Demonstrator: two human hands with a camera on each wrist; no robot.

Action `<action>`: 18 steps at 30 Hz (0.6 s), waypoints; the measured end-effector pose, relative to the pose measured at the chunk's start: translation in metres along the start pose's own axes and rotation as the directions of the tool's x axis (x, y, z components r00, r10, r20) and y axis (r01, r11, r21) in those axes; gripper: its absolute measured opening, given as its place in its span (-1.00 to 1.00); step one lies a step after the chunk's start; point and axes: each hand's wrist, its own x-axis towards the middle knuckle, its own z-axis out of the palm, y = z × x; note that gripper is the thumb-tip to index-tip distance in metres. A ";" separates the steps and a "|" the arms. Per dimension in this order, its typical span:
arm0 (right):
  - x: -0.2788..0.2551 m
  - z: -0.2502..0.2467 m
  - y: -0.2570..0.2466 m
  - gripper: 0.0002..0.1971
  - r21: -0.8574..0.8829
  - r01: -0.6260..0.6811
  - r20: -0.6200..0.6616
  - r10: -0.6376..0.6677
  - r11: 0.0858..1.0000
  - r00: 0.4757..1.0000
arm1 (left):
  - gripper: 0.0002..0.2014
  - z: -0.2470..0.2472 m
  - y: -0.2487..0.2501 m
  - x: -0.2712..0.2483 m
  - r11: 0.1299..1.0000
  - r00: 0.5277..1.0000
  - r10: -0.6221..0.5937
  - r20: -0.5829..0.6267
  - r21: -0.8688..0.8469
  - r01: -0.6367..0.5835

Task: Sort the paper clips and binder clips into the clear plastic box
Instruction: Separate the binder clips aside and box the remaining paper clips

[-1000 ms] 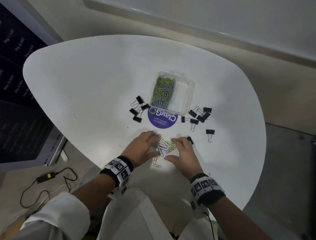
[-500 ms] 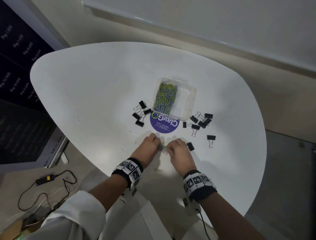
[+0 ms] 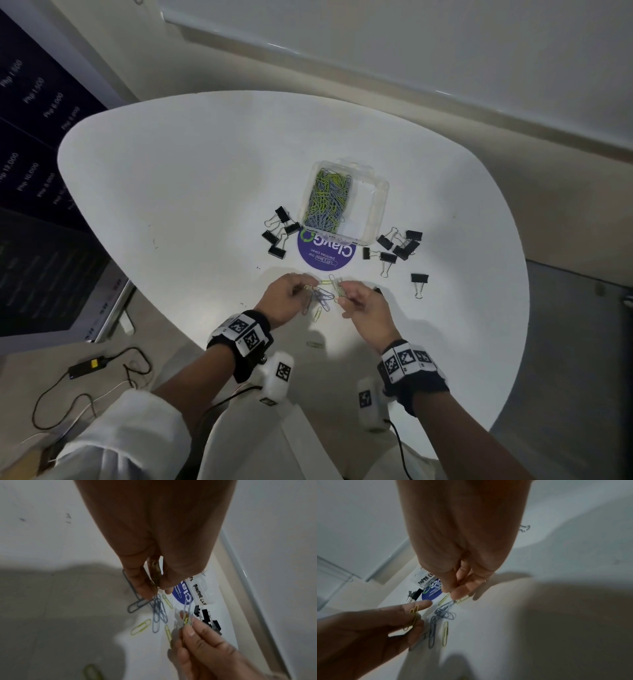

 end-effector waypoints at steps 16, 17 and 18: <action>-0.009 0.005 -0.037 -0.79 0.399 -0.305 0.064 0.306 0.864 0.950 | -0.78 -0.007 0.021 -0.006 0.960 0.999 -0.035 0.018 0.280 0.028; -0.009 0.006 -0.036 -0.78 0.315 -0.305 0.052 0.304 0.899 0.951 | -0.72 -0.006 0.019 -0.007 0.934 0.999 -0.010 0.035 0.357 -0.003; -0.008 0.007 -0.035 -0.73 0.222 -0.309 0.041 0.308 0.925 0.951 | -0.67 -0.006 0.016 -0.008 0.900 0.999 0.003 0.043 0.436 -0.021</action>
